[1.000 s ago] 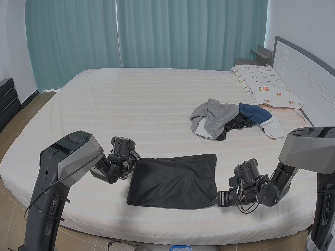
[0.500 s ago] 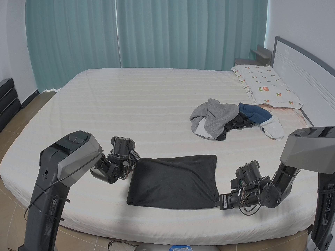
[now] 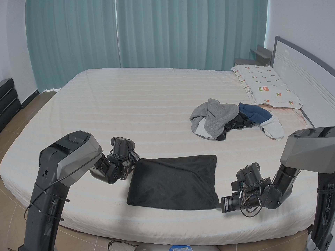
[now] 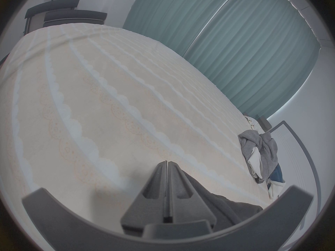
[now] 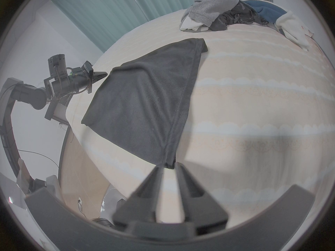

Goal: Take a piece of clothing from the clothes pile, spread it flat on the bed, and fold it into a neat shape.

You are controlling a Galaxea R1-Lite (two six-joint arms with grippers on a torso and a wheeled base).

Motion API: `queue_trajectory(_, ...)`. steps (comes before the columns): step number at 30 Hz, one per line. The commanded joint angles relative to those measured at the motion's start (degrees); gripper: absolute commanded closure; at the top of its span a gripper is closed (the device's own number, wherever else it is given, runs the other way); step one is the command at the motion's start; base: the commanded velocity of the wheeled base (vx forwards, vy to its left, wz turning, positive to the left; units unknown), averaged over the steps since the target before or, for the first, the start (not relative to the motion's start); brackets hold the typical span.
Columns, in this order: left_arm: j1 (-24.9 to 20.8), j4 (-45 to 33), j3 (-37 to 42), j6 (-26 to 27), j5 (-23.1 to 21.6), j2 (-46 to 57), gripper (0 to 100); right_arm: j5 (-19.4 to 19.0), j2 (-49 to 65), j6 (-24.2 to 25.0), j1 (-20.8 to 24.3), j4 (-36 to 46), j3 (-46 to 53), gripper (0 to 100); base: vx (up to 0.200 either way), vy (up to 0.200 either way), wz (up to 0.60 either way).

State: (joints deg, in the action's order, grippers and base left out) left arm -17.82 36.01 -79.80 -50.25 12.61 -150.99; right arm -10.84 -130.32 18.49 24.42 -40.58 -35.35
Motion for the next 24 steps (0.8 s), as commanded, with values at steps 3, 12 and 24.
queue_trajectory(3,0.07,0.11,1.31,-0.29,-0.12,1.05,100,0.03,-0.38,-0.04,-0.16,-0.55,0.2,0,0.0,0.0,0.0)
queue_trajectory(12,0.68,3.28,11.77,-0.11,-6.8,7.56,100,-0.5,2.88,8.67,-3.15,-7.58,0.2,0,0.0,0.0,0.0)
queue_trajectory(24,1.47,7.76,19.59,0.15,-13.04,12.21,100,-0.94,1.21,31.6,-6.31,-27.44,6.35,0,-0.017,0.0,0.0)
